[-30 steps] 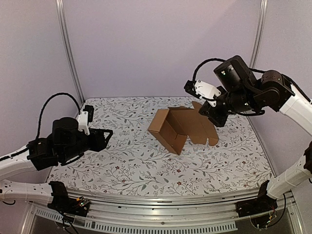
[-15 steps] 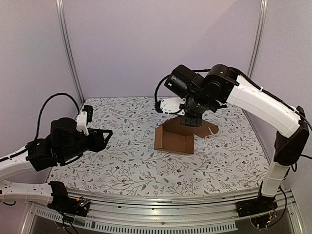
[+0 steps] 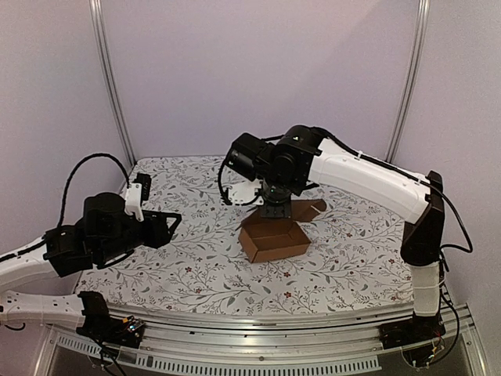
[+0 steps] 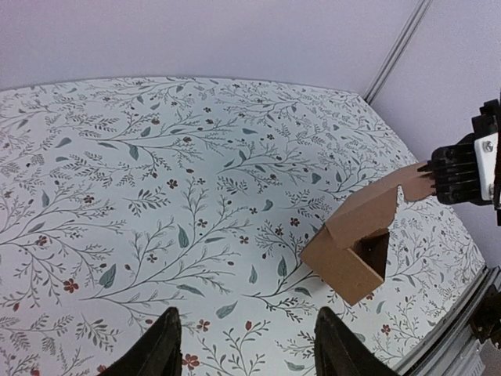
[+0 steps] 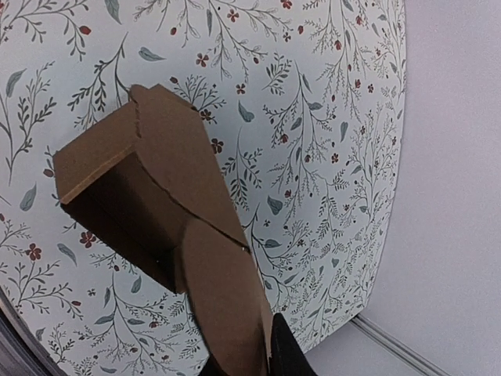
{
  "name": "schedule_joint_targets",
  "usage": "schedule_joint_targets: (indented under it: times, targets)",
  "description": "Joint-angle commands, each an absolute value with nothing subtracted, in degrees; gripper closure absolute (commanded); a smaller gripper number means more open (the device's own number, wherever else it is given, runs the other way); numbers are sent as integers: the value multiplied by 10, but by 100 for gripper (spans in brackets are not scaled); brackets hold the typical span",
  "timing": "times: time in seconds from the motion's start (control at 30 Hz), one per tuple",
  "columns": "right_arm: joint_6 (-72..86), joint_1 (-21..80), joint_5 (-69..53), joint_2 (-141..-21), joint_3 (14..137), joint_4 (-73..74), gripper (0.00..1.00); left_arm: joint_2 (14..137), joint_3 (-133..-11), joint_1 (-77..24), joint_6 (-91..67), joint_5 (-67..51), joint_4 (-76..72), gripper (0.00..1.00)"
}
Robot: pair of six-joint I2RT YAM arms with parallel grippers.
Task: Fold the paper box
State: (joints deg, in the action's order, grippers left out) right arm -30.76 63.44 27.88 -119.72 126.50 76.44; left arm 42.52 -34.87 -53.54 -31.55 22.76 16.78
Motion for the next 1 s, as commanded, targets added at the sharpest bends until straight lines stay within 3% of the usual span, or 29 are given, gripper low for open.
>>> schedule_joint_targets:
  times: [0.0,0.43,0.7,0.97]
  targets:
    - [-313,639,272,-1216,1287,889,80,422,-337,-532,-321,221,169,44]
    - [-320,640,269,-1190,1273,839,62,446,-337,-532,-324,211,162,44]
    - [-290,600,276,-1062,1164,750,52,477,-341,-532,-326,179,154,42]
    - [-199,498,249,-900,950,588,44,544,-326,-532,-314,67,95,34]
